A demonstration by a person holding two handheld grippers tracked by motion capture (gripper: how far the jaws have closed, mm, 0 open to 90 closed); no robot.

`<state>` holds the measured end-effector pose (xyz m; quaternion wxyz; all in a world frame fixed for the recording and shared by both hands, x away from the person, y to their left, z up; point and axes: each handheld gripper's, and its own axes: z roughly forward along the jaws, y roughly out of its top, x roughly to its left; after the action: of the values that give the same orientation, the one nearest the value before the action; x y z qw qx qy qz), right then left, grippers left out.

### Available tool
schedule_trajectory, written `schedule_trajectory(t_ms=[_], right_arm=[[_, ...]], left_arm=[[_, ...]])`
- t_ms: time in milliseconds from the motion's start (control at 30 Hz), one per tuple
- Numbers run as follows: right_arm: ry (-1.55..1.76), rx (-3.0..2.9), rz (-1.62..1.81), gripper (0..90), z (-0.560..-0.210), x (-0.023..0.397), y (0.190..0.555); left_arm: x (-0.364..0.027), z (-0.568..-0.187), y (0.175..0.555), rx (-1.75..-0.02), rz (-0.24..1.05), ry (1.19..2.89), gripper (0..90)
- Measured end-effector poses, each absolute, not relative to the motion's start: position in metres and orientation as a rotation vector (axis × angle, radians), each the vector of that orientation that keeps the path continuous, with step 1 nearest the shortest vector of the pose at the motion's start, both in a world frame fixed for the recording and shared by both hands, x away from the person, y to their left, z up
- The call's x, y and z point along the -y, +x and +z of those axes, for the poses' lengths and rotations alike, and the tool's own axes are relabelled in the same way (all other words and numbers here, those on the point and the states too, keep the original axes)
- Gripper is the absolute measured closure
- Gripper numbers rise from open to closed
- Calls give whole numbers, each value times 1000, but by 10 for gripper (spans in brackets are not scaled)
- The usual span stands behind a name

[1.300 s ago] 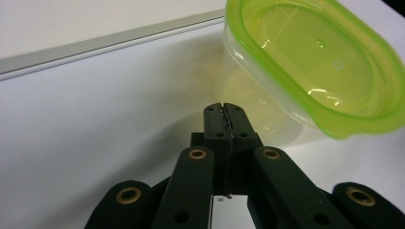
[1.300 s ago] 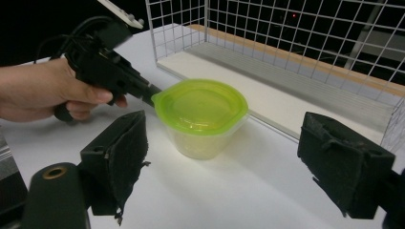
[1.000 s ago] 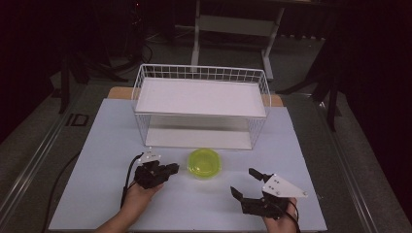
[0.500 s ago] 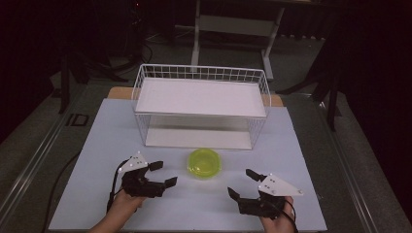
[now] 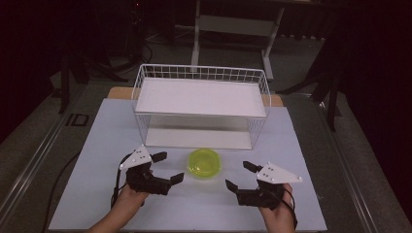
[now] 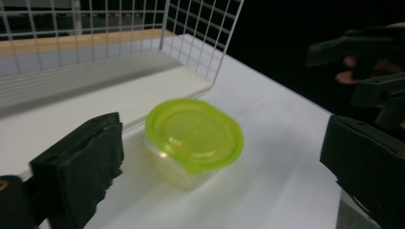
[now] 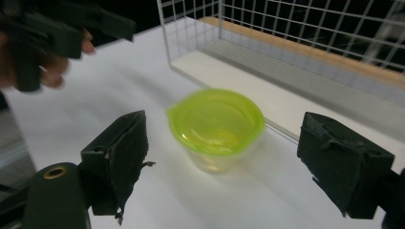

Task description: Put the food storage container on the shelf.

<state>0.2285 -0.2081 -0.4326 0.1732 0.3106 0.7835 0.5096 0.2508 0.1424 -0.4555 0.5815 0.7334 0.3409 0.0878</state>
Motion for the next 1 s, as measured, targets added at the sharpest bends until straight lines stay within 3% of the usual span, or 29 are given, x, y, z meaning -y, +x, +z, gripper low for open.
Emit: schedule_trajectory(t_ms=[200,467,833,1000], right_arm=[[928,-2225,1457,151,-431,207,248],[1036,-2263,1485,161,-443,200,280],[1259,-2307,1557,160,-474,191,313],[1283,-2327,1493,216,-481,185,320]], left_arm=[[-135,-449,259,-762,244,1758,46],[-123,-452,279,-840,223,1786,15],[-105,-477,313,-925,67,1833,17],[-105,-483,320,-968,32,1803,19]])
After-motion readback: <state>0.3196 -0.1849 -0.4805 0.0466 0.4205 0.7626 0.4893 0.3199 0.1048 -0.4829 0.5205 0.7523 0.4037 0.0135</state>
